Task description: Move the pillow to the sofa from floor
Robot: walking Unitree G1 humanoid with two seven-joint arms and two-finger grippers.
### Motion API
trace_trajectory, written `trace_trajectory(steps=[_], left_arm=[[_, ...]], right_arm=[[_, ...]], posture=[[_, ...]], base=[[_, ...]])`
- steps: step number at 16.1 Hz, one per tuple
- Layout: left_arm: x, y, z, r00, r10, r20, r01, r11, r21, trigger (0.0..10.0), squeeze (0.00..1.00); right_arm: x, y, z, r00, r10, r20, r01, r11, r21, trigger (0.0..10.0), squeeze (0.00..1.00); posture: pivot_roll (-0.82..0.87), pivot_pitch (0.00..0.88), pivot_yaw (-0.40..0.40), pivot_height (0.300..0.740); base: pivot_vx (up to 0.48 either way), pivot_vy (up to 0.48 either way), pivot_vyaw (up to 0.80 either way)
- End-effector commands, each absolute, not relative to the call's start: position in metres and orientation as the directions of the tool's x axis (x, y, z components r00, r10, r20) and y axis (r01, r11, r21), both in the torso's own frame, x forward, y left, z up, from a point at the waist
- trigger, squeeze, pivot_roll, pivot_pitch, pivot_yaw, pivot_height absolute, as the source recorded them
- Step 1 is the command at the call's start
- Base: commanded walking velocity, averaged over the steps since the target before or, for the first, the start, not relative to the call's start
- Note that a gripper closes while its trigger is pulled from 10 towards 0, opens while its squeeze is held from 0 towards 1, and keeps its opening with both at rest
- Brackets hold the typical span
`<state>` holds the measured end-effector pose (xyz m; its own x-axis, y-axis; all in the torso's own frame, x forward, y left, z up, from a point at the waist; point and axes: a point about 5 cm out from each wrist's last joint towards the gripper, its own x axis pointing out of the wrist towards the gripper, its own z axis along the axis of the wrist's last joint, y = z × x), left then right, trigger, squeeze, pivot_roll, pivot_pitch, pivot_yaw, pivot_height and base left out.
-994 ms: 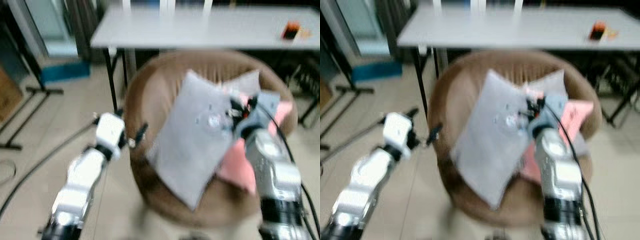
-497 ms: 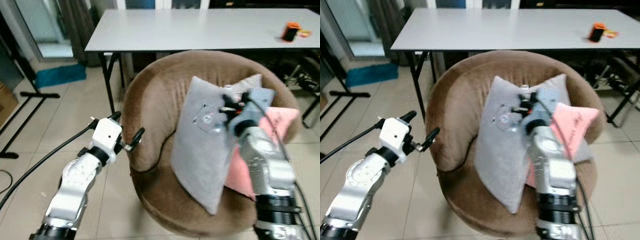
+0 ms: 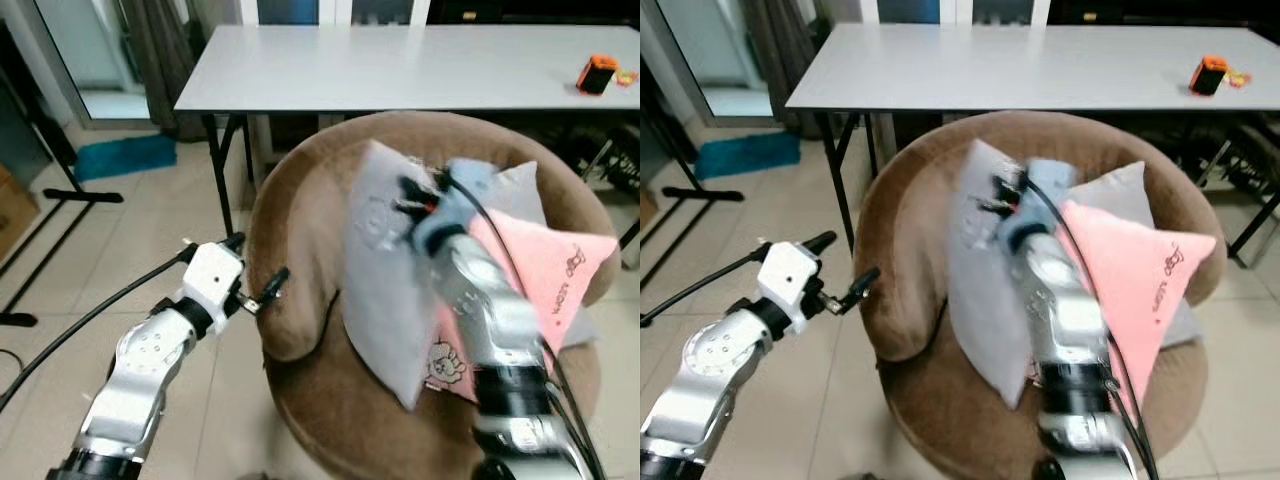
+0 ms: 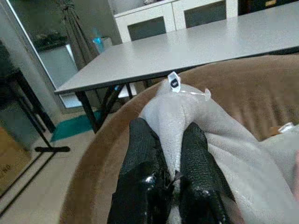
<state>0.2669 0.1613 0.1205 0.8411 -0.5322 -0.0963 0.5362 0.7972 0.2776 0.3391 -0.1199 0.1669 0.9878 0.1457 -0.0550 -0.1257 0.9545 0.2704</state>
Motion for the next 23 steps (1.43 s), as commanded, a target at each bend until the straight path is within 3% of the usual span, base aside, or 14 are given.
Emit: trace_trajectory(steps=[1, 4, 7, 11, 12, 13, 14, 19, 23], left_arm=[[0.266, 0.159, 0.122, 0.826, -0.554, -0.104, 0.559, 0.781, 0.278, 10.0, 0.00], [0.263, 0.159, 0.122, 0.782, -0.609, -0.135, 0.621, 0.741, 0.255, 10.0, 0.00], [0.260, 0.156, 0.119, 0.721, -0.666, -0.195, 0.693, 0.683, 0.229, 10.0, 0.00], [0.256, 0.156, 0.116, 0.678, -0.696, -0.236, 0.734, 0.650, 0.194, 10.0, 0.00], [0.255, 0.155, 0.114, 0.658, -0.710, -0.251, 0.752, 0.636, 0.173, 10.0, 0.00], [0.253, 0.155, 0.112, 0.641, -0.721, -0.264, 0.766, 0.623, 0.157, 10.0, 0.00], [0.252, 0.154, 0.111, 0.628, -0.727, -0.278, 0.776, 0.613, 0.150, 10.0, 0.00], [0.257, 0.151, 0.110, 0.601, -0.745, -0.289, 0.797, 0.588, 0.139, 10.0, 0.00], [0.259, 0.148, 0.109, 0.593, -0.752, -0.288, 0.803, 0.580, 0.140, 10.0, 0.00]], right_arm=[[0.345, -0.127, 0.176, 0.995, 0.094, -0.017, -0.084, 0.947, 0.309, 10.0, 0.00], [0.365, -0.123, 0.166, 0.995, 0.067, -0.071, -0.028, 0.891, 0.454, 10.0, 0.00], [0.374, -0.138, 0.114, 0.965, 0.044, -0.258, 0.125, 0.791, 0.599, 10.0, 0.00], [0.365, -0.160, 0.082, 0.923, -0.027, -0.385, 0.251, 0.800, 0.545, 10.0, 0.00], [0.365, -0.170, 0.082, 0.918, -0.069, -0.390, 0.281, 0.808, 0.518, 10.0, 0.38], [0.365, -0.179, 0.082, 0.914, -0.112, -0.389, 0.303, 0.828, 0.472, 10.0, 0.87], [0.365, -0.191, 0.084, 0.914, -0.145, -0.380, 0.303, 0.866, 0.399, 10.0, 1.00], [0.354, -0.249, 0.087, 0.908, -0.235, -0.347, 0.326, 0.917, 0.230, 10.0, 1.00], [0.339, -0.269, 0.072, 0.880, -0.266, -0.395, 0.355, 0.919, 0.173, 10.0, 1.00]], posture=[[-0.07, 0.000, 0.017, 0.740], [-0.07, 0.000, 0.021, 0.740], [-0.05, 0.000, 0.024, 0.740], [-0.04, 0.000, 0.012, 0.740], [-0.04, 0.000, 0.009, 0.740], [-0.04, 0.000, 0.010, 0.740], [-0.05, 0.000, 0.013, 0.740], [-0.08, 0.000, 0.038, 0.740], [-0.09, 0.000, 0.044, 0.740]], base=[[0.000, 0.000, 0.00], [0.000, 0.000, 0.00], [0.000, 0.000, 0.00], [0.000, 0.000, 0.00], [0.000, 0.000, 0.00], [0.000, 0.000, 0.00], [0.000, 0.000, 0.00], [0.000, 0.000, 0.00], [0.000, 0.000, 0.00]])
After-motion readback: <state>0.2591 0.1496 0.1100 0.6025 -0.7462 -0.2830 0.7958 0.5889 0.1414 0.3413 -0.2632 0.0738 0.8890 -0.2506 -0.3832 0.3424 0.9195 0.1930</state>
